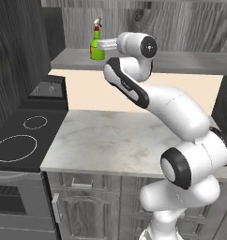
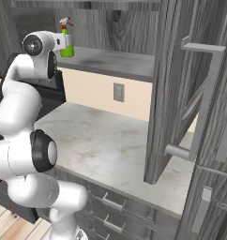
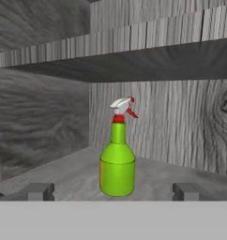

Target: Move the cutting board and knife to the sink. Then move spray from the cabinet to the counter.

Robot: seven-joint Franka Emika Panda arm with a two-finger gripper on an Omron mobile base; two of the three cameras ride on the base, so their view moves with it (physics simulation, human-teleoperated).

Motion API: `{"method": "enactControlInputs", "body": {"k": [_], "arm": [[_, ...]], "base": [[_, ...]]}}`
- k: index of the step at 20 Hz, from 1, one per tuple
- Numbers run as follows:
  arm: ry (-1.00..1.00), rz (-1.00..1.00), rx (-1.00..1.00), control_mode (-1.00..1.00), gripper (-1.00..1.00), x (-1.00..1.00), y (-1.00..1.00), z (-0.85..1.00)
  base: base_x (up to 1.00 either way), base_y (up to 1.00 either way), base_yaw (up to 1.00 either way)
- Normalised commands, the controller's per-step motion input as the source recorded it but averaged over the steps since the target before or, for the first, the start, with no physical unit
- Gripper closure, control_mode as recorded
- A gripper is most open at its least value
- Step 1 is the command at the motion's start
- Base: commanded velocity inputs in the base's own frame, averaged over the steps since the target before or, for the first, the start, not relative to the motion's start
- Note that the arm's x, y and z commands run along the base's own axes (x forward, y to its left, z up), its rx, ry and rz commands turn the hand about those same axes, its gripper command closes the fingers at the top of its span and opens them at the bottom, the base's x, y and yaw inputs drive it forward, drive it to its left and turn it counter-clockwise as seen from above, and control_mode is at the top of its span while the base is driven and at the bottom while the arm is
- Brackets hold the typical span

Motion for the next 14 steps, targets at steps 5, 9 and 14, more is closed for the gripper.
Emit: {"method": "enactControlInputs", "body": {"k": [5, 9, 14], "arm": [[0.0, 0.0, 0.0, -1.0, -1.0, 0.15, 0.0, 0.0], [0.0, 0.0, 0.0, -1.0, -1.0, 0.09, 0.01, 0.0], [0.0, 0.0, 0.0, -1.0, -1.0, 0.21, 0.04, 0.0]], "base": [[0.0, 0.0, 0.0], [0.0, 0.0, 0.0], [0.0, 0.0, 0.0]]}}
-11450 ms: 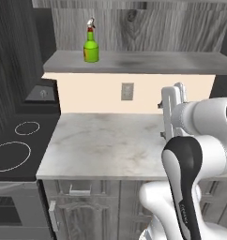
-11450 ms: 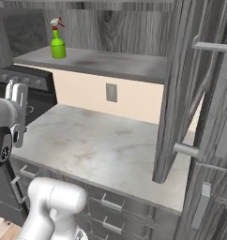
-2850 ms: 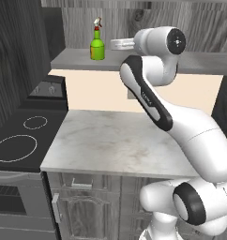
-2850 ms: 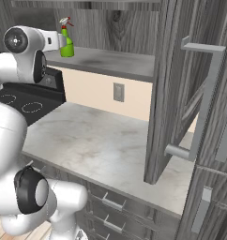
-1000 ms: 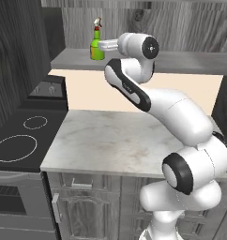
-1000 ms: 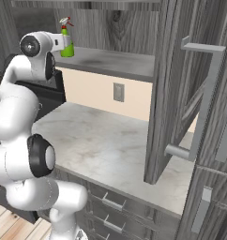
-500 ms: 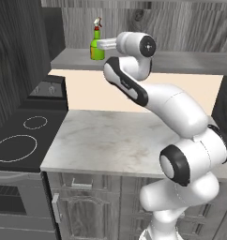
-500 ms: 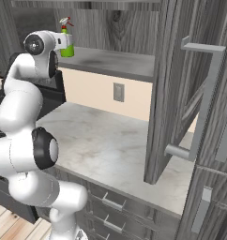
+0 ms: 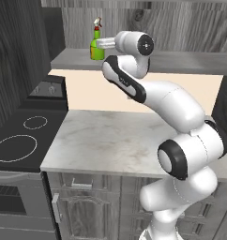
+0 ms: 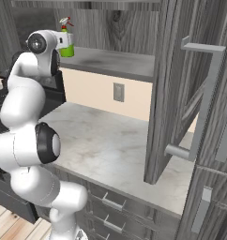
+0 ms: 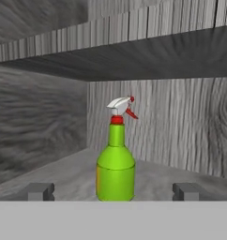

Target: Move the cutting board and knife to the sink. Then move spray from the cabinet to the counter.

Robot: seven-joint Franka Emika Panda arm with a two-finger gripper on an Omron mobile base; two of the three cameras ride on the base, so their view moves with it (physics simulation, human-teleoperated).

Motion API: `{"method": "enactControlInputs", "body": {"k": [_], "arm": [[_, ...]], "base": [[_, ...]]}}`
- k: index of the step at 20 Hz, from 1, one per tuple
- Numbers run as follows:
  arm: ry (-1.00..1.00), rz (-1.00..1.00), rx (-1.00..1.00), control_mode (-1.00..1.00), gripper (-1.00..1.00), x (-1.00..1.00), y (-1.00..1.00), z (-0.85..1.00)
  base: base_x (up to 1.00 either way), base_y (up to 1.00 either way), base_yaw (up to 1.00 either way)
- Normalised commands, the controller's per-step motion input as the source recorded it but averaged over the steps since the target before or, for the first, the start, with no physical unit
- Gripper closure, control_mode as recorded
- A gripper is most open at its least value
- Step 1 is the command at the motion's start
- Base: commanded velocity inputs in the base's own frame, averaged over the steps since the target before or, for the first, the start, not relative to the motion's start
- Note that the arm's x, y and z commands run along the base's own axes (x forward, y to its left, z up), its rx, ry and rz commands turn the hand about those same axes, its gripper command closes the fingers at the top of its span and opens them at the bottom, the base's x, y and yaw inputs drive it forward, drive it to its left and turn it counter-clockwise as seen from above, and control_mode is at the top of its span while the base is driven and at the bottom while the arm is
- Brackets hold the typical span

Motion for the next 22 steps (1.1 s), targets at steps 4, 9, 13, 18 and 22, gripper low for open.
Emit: {"method": "enactControlInputs", "body": {"k": [4, 9, 13, 18, 22], "arm": [[0.0, 0.0, 0.0, -1.0, -1.0, 0.27, 0.02, 0.0], [0.0, 0.0, 0.0, -1.0, -1.0, 0.27, 0.0, 0.01], [0.0, 0.0, 0.0, -1.0, -1.0, 0.11, 0.02, 0.15], [0.0, 0.0, 0.0, -1.0, -1.0, 0.08, 0.01, 0.2], [0.01, 0.0, 0.0, -1.0, -1.0, 0.1, 0.01, 0.08]], "base": [[0.0, 0.0, 0.0], [0.0, 0.0, 0.0], [0.0, 0.0, 0.0], [0.0, 0.0, 0.0], [0.0, 0.0, 0.0]]}}
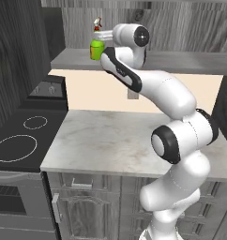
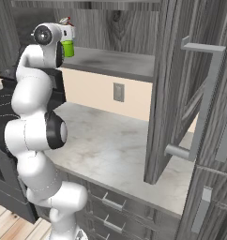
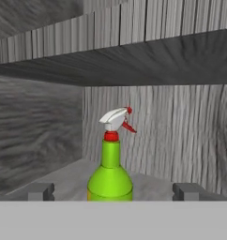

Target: Move the cutting board and knife to the sink. Then move spray from the cabinet to the counter.

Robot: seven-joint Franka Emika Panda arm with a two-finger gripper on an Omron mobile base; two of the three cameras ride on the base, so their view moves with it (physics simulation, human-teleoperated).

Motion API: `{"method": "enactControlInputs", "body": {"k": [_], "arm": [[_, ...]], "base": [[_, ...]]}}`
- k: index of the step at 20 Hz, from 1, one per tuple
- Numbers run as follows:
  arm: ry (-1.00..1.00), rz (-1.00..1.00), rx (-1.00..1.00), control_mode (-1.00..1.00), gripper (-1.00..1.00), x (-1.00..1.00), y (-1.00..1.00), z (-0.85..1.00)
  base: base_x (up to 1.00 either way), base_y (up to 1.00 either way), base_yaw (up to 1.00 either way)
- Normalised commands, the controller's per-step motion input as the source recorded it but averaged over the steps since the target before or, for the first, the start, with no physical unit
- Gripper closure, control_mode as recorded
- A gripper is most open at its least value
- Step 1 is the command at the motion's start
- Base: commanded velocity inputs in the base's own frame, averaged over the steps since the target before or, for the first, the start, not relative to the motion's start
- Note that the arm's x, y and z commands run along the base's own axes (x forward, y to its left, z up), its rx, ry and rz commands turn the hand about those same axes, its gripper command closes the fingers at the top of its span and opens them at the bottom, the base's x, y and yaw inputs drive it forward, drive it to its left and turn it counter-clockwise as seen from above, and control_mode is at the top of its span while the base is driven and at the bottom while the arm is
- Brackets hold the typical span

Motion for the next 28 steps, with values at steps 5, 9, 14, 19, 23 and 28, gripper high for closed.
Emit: {"method": "enactControlInputs", "body": {"k": [5, 9, 14, 19, 23, 28], "arm": [[0.0, 0.0, 0.0, -1.0, -1.0, 0.11, 0.0, 0.01], [0.0, 0.0, 0.0, -1.0, -1.0, 0.01, 0.01, 0.0], [0.0, 0.0, 0.0, -1.0, -1.0, 0.13, 0.06, 0.0], [0.0, 0.0, 0.0, -1.0, -1.0, 0.17, 0.05, 0.0], [0.0, 0.0, 0.0, -1.0, -1.0, 0.13, 0.03, 0.0], [0.0, 0.0, 0.0, -1.0, -1.0, 0.11, 0.02, 0.0]], "base": [[0.0, 0.0, 0.0], [0.0, 0.0, 0.0], [0.0, 0.0, 0.0], [0.0, 0.0, 0.0], [0.0, 0.0, 0.0], [0.0, 0.0, 0.0]]}}
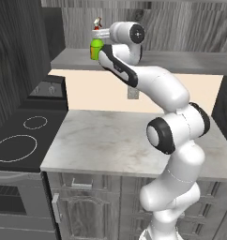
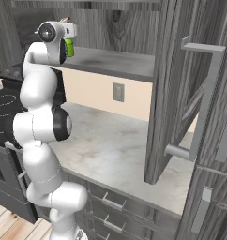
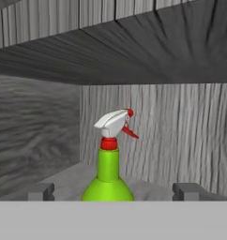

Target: Move the cutting board and knife to the sink. Then move spray from the cabinet to the counter.

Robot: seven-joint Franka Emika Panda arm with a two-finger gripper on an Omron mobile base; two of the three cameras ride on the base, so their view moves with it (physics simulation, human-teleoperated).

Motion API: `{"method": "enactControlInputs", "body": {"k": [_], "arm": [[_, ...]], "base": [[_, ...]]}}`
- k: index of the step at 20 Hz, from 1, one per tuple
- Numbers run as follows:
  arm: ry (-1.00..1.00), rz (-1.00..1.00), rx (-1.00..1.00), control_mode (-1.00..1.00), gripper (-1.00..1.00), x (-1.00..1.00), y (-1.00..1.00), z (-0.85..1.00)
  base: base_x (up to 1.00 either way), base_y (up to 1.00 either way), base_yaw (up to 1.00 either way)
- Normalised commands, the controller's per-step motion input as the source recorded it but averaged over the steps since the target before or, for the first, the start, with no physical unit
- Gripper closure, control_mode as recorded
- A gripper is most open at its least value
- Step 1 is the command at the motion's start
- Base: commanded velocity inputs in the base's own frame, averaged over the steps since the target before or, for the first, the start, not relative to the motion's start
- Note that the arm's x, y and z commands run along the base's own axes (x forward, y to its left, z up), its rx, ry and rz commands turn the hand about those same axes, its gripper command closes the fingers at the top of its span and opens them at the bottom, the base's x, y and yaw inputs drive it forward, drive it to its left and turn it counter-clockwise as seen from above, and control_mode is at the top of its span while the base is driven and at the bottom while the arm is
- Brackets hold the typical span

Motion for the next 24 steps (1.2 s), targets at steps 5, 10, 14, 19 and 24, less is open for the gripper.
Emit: {"method": "enactControlInputs", "body": {"k": [5, 10, 14, 19, 24], "arm": [[0.0, 0.0, 0.0, -1.0, -1.0, 0.18, 0.05, 0.0], [0.0, 0.0, 0.0, -1.0, -1.0, 0.21, 0.09, 0.0], [0.0, 0.0, 0.0, -1.0, -1.0, 0.21, 0.1, 0.0], [0.0, 0.0, 0.0, -1.0, -1.0, 0.18, 0.07, 0.0], [0.0, 0.0, 0.0, -1.0, -1.0, 0.12, 0.03, 0.0]], "base": [[0.0, 0.0, 0.0], [0.0, 0.0, 0.0], [0.0, 0.0, 0.0], [0.0, 0.0, 0.0], [0.0, 0.0, 0.0]]}}
